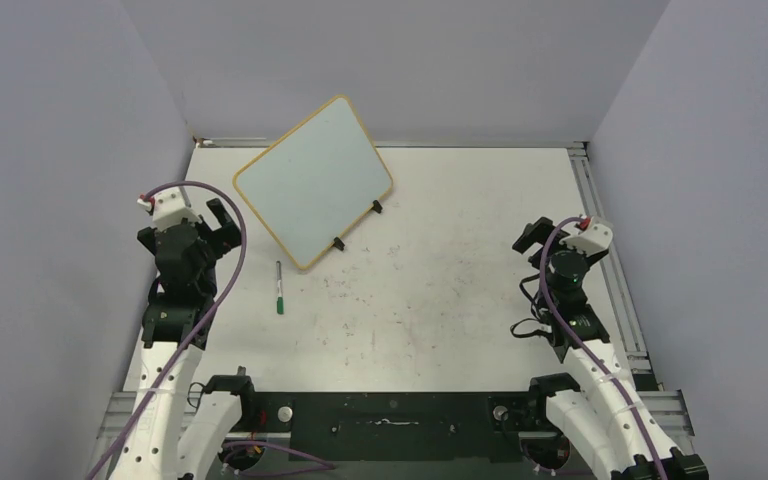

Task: Write a sentence on the whiteboard
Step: Move the whiteboard to the center of the board.

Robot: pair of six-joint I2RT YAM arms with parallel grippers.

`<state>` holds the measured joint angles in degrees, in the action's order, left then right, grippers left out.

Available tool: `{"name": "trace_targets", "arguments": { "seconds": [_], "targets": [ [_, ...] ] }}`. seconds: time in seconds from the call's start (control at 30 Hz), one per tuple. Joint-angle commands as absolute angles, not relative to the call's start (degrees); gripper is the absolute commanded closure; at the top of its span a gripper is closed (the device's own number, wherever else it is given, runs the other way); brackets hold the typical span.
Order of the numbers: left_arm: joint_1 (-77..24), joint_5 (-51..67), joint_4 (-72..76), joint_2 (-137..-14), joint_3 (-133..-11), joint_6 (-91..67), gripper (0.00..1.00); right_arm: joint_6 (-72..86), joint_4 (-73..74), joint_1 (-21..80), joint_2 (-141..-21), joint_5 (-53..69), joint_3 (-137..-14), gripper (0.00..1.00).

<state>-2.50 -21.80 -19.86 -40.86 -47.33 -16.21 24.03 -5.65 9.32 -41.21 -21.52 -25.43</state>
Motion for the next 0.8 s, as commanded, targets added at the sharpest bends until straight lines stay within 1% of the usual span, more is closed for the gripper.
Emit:
{"name": "trace_targets", "arguments": {
  "seconds": [0.0,0.1,0.2,0.27,0.4,0.53,0.63,0.7,0.77],
  "targets": [
    [-2.20,-22.96,-20.16,-42.15,-50.73,-17.91,0.04,22.57,-9.64,9.14,-42.32,-15.00,-28.51,0.10],
    [-2.20,-23.44,-20.42,-42.45,-50.89,-18.72,0.04,19.96,-13.55,9.24,-43.86,-5.93,-27.87,0.10],
    [-2.20,-24.50,-19.52,-42.09,-49.92,-19.17,0.04,19.08,-16.77,11.14,-48.23,2.80,-28.51,0.10],
    [-2.20,-25.48,-18.64,-41.81,-48.64,-18.83,0.04,18.52,-17.64,15.26,-52.57,4.22,-30.16,0.09],
    [-2.03,-25.79,-18.96,-41.35,-47.97,-17.80,0.04,16.61,-20.51,26.39,-63.52,3.04,-34.18,0.08],
    [-1.59,-22.84,-17.95,-40.18,-47.10,-16.92,0.04,17.50,-26.08,34.52,-76.68,6.33,-38.89,0.02],
    [-1.35,-20.01,-16.49,-38.73,-45.85,-15.92,0.04,14.95,-27.63,39.45,-85.70,6.90,-44.06,0.07],
    [-1.25,-19.29,-15.86,-38.13,-45.26,-15.91,0.04,14.63,-30.12,40.73,-91.14,8.67,-46.59,0.11],
    [-1.12,-18.40,-15.65,-38.08,-45.09,-15.91,0.04,14.86,-32.54,41.09,-96.06,11.61,-48.99,0.17]
  ]
}}
